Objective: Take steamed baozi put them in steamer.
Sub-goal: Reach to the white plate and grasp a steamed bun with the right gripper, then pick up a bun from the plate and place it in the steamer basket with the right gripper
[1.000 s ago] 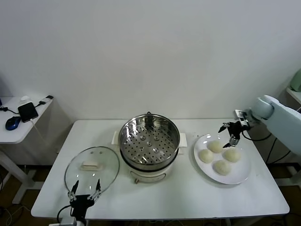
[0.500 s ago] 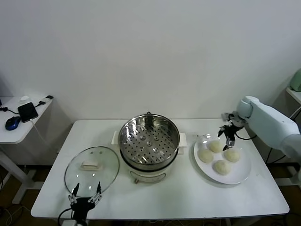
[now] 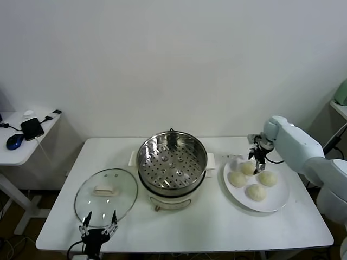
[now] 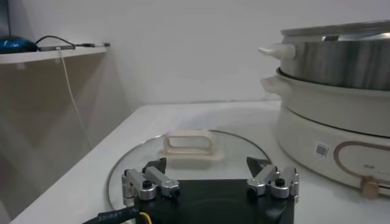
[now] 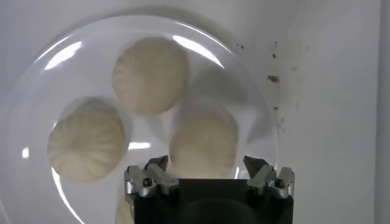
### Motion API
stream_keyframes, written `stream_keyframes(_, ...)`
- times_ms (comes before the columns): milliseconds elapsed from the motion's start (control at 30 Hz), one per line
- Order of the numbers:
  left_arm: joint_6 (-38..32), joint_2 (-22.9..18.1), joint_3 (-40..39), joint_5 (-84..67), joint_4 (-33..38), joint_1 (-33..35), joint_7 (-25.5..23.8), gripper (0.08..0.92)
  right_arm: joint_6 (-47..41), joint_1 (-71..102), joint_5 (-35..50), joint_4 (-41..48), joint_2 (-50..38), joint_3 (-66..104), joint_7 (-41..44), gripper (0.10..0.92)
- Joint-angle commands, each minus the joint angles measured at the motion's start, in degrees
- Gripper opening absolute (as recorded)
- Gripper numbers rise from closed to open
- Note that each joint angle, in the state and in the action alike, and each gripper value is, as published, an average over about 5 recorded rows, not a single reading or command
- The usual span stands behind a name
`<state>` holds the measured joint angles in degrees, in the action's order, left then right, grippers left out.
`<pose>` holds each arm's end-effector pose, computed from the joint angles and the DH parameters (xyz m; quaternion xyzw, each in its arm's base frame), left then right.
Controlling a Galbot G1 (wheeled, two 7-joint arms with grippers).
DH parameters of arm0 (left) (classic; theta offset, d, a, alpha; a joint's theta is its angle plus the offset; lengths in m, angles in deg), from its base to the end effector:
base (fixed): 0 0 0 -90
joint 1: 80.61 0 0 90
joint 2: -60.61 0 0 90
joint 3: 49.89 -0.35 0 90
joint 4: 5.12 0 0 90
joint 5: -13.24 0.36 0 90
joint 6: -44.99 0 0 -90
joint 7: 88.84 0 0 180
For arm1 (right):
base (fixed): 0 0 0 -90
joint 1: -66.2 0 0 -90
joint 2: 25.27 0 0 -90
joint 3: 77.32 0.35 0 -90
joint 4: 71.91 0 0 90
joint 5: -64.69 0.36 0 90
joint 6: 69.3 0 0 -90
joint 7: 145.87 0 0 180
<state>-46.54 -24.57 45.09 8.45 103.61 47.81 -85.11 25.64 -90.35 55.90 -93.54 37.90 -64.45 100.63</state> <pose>0.1225 0.0492 -0.3921 0.0570 -0.9862 -0.0219 0.1542 0.6258 -0.1936 -0.2392 0.4801 -0.5385 0.5041 0.4748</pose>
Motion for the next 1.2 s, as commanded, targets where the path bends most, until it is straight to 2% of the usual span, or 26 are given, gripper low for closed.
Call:
stream_keyframes(33, -0.2, 0.1, 0.0, 0.0, 0.1, 0.3, 0.1, 0.823, 0.2, 0.4, -2.1, 1.6, 1.5, 2.6, -0.8, 0.720)
stream_keyframes(233, -0.6, 0.0, -0.2, 0.3, 0.7, 1.2, 0.1, 0.823, 0.4, 0.5, 0.1, -1.1, 0.1, 2.1, 0.1, 0.682)
stream_keyframes(367, -0.8, -0.3, -0.6, 1.0, 1.3, 1.8, 0.2, 0.823, 0.8, -1.8, 2.5, -6.0, -2.9, 0.3, 1.0, 0.667)
stream_keyframes(567, -1.1, -0.7, -1.7, 1.8, 2.1, 2.6, 0.3, 0.823, 2.3, -15.0, 14.1, -22.5, -10.6, -13.4, 2.9, 0.662)
stream_keyframes(700, -1.0, -0.7, -2.0, 1.9, 2.8, 3.0, 0.3, 0.823, 4.2, -29.0, 22.7, -33.0, -12.0, -26.3, 3.5, 0.661)
stream_keyframes(833, -0.9, -0.5, -2.0, 1.9, 3.2, 3.0, 0.3, 0.823, 7.8, -40.6, 29.6, -41.2, -8.7, -34.6, 2.9, 0.656)
stream_keyframes(933, -0.8, -0.3, -1.9, 1.9, 3.3, 3.0, 0.3, 0.823, 11.1, -45.4, 31.3, -45.9, -4.6, -37.2, 2.4, 0.654)
stream_keyframes(1067, -0.8, -0.1, -1.7, 1.7, 3.2, 3.0, 0.4, 0.823, 16.1, -46.1, 30.8, -49.3, 1.2, -37.6, 1.3, 0.653)
stream_keyframes(1200, -0.9, 0.0, -1.8, 1.8, 3.1, 3.2, 0.7, 0.823, 21.4, -42.0, 26.6, -48.5, 6.2, -36.8, -1.1, 0.653)
